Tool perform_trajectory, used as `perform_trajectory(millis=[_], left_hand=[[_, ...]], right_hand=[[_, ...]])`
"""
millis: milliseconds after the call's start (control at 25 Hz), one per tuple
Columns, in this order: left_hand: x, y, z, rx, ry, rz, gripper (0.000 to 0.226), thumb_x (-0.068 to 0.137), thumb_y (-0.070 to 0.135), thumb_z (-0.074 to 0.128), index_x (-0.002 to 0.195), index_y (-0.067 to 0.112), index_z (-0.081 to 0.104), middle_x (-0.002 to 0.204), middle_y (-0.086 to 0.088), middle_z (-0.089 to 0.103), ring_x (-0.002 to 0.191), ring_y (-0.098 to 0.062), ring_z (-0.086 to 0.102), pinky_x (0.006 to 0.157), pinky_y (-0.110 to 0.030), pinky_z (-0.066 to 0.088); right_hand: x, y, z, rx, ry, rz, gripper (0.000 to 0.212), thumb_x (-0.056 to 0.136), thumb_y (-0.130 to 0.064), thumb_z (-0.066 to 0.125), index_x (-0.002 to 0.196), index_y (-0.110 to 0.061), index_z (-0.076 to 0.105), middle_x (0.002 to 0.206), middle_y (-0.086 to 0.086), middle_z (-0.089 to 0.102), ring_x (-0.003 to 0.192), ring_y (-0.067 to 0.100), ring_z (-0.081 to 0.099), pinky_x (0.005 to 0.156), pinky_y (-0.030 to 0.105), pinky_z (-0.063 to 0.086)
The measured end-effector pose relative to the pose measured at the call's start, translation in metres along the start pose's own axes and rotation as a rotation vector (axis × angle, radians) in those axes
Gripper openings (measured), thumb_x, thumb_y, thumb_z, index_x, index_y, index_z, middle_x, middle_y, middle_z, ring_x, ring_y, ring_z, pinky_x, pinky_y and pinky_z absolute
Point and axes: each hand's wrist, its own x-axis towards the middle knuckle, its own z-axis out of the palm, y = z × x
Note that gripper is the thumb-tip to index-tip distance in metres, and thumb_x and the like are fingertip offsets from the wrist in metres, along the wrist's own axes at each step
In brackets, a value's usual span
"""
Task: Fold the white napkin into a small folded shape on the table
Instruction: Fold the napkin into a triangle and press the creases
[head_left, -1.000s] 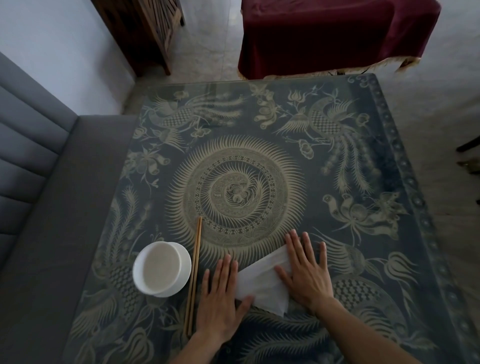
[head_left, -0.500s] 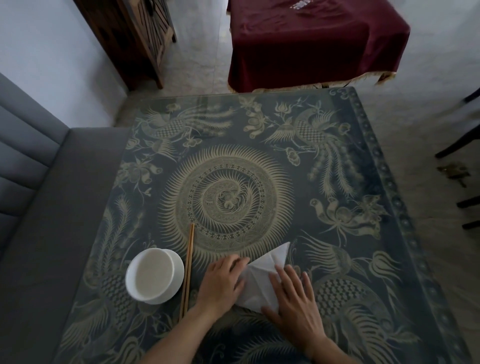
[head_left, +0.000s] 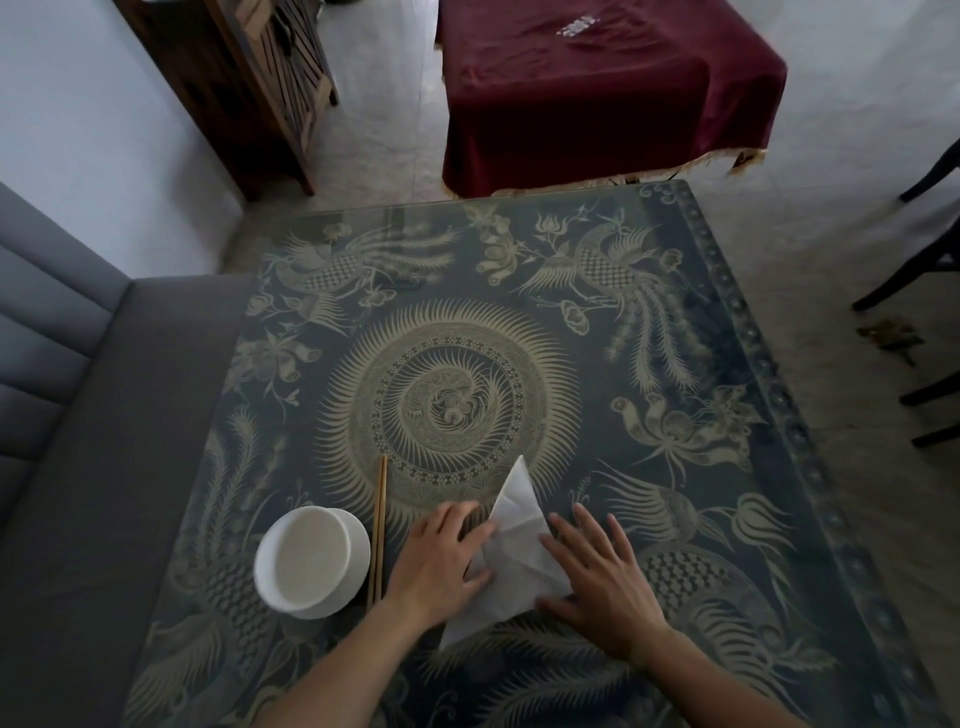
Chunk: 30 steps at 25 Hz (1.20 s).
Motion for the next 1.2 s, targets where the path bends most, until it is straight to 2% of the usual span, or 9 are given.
perform_trajectory(millis=[120,200,320,400,520,800,1000,1200], left_hand=[[-0.015,0.014,0.010,-0.041,0.074,-0.153,0.058,0.083,0.059,0.060,0.130,0.025,0.057,0.136,-0.006,0.050,0.125,-0.028,0.046,0.098,-0.046,0.043],[-0.019,0.019,0.014,-0.066,0.116,-0.200,0.057,0.081,0.060,0.063,0.126,0.025,0.059,0.132,-0.005,0.053,0.122,-0.028,0.049,0.097,-0.046,0.044],[-0.018,0.015,0.014,-0.155,0.200,-0.142,0.051,0.079,0.052,0.073,0.121,0.025,0.062,0.125,0.000,0.056,0.115,-0.023,0.052,0.096,-0.042,0.043],[-0.015,0.010,0.011,-0.195,0.207,-0.082,0.041,0.078,0.042,0.078,0.115,0.026,0.067,0.115,0.004,0.060,0.109,-0.021,0.056,0.094,-0.039,0.043],[-0.011,0.004,0.008,-0.204,0.185,-0.080,0.033,0.074,0.034,0.084,0.104,0.026,0.072,0.105,0.007,0.063,0.102,-0.019,0.059,0.091,-0.038,0.044],[-0.010,0.002,0.008,-0.254,0.184,-0.137,0.031,0.074,0.036,0.084,0.103,0.027,0.075,0.105,0.011,0.065,0.100,-0.013,0.059,0.096,-0.040,0.042],[-0.007,0.001,0.008,-0.243,0.213,-0.147,0.020,0.076,0.032,0.084,0.093,0.026,0.076,0.098,0.011,0.065,0.094,-0.014,0.061,0.096,-0.042,0.041],[-0.007,0.003,0.007,-0.212,0.249,-0.114,0.015,0.075,0.032,0.082,0.088,0.027,0.075,0.095,0.010,0.064,0.092,-0.014,0.060,0.098,-0.044,0.041]], right_hand=[[0.004,-0.005,0.003,0.084,0.056,0.024,0.057,0.085,-0.060,0.047,0.127,-0.025,0.062,0.141,0.001,0.054,0.137,0.028,0.038,0.109,0.050,0.020],[0.006,-0.008,0.007,0.128,0.101,0.049,0.051,0.086,-0.056,0.047,0.122,-0.025,0.066,0.137,0.001,0.057,0.134,0.028,0.043,0.108,0.049,0.024],[0.006,-0.007,0.012,0.169,0.171,0.061,0.045,0.088,-0.052,0.049,0.118,-0.025,0.068,0.133,0.001,0.060,0.132,0.027,0.046,0.107,0.048,0.029],[0.005,-0.003,0.012,0.182,0.205,0.067,0.040,0.089,-0.050,0.050,0.114,-0.026,0.069,0.129,0.000,0.062,0.129,0.026,0.048,0.105,0.047,0.032],[0.004,0.002,0.010,0.197,0.224,0.089,0.034,0.087,-0.050,0.053,0.106,-0.029,0.072,0.125,-0.001,0.065,0.127,0.027,0.051,0.101,0.046,0.036],[0.002,0.006,0.010,0.210,0.239,0.111,0.034,0.085,-0.051,0.050,0.098,-0.032,0.075,0.121,-0.003,0.067,0.122,0.027,0.056,0.096,0.045,0.042],[0.003,0.007,0.013,0.212,0.292,0.096,0.031,0.086,-0.049,0.052,0.094,-0.030,0.076,0.115,-0.002,0.070,0.111,0.027,0.062,0.091,0.039,0.037],[0.006,0.008,0.014,0.196,0.342,0.071,0.028,0.088,-0.047,0.052,0.089,-0.031,0.075,0.110,-0.002,0.071,0.103,0.025,0.062,0.084,0.039,0.039]])
